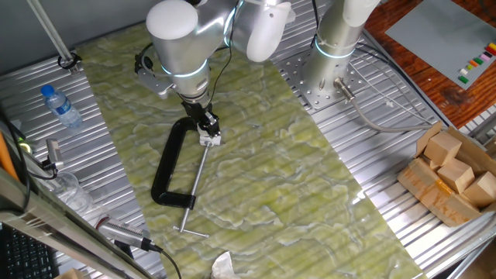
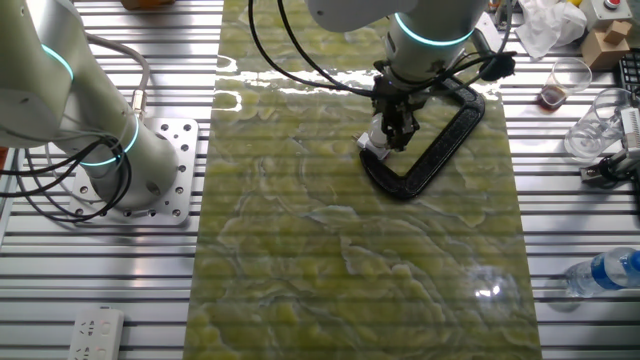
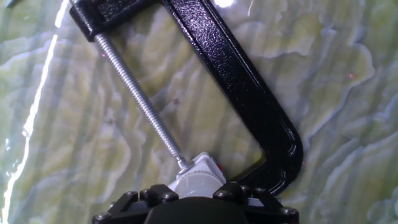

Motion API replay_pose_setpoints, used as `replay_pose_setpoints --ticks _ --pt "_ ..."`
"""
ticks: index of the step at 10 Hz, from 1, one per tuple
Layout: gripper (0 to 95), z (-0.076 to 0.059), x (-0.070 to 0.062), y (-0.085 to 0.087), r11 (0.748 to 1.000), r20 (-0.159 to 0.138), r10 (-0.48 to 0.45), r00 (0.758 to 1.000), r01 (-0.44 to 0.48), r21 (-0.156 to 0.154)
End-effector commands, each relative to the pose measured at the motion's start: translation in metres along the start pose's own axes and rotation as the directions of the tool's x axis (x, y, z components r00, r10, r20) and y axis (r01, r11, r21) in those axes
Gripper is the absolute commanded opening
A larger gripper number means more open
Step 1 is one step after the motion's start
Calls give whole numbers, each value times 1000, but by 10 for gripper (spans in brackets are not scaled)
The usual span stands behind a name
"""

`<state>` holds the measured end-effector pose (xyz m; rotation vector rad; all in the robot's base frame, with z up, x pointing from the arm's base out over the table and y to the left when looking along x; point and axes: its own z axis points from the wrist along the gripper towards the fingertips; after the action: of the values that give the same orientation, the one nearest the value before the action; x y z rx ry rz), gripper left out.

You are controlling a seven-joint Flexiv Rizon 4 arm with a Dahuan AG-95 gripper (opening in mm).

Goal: Take out the light bulb by rotating it

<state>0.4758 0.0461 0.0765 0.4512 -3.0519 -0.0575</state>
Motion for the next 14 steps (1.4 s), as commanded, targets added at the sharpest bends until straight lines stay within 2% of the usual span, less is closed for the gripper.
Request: replay_pose_setpoints --ticks 1,4,7,9,11,13,14 --pt "570 -1 1 -1 1000 0 5 1000 -5 0" --pt "570 0 1 -2 1000 2 7 1000 -7 0" --pt "0 1 1 -2 1000 5 13 1000 -13 5" --pt "0 1 1 -2 1000 6 11 1000 -11 5" --pt "0 2 1 -2 999 2 -49 999 49 -1" --pt "0 2 1 -2 984 3 -178 984 178 1" --pt "0 2 1 -2 964 -5 -264 964 264 2"
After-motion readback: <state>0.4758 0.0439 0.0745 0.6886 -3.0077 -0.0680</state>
